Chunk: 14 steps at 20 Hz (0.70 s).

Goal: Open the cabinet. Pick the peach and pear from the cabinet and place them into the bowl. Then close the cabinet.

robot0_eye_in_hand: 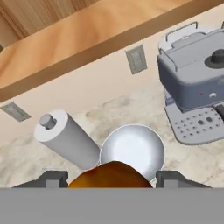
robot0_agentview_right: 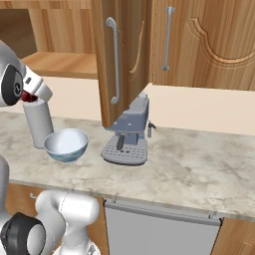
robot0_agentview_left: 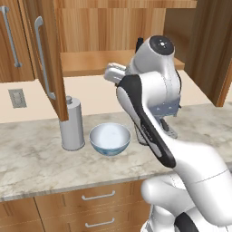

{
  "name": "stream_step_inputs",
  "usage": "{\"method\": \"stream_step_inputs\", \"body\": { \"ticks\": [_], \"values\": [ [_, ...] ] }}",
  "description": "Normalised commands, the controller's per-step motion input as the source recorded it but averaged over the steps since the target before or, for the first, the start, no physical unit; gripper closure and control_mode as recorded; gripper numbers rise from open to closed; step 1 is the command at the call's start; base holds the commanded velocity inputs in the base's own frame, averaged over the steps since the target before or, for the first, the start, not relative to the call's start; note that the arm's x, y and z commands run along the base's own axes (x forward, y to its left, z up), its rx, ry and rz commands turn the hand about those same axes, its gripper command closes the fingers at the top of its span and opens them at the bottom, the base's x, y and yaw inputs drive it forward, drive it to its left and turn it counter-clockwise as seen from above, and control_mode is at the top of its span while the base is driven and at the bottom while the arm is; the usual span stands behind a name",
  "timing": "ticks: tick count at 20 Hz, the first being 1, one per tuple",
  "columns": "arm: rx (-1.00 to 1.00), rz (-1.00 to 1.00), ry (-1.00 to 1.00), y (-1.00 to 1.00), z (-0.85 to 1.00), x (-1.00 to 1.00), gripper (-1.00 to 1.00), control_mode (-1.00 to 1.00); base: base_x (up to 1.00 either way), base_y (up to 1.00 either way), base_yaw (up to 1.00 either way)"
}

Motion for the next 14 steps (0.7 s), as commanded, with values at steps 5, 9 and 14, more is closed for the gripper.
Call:
{"method": "stream_step_inputs", "body": {
  "ticks": [5, 9, 14],
  "values": [
    [0.0, 0.0, 0.08, 0.0, -0.54, 0.0, 1.0, -1.0, 0.0, 0.0, 0.0],
    [0.0, 0.0, 0.13, 0.0, -0.57, 0.0, 1.0, -1.0, 0.0, 0.0, 0.0],
    [0.0, 0.0, 0.11, 0.0, -0.63, 0.0, 1.0, -1.0, 0.0, 0.0, 0.0]
  ]
}}
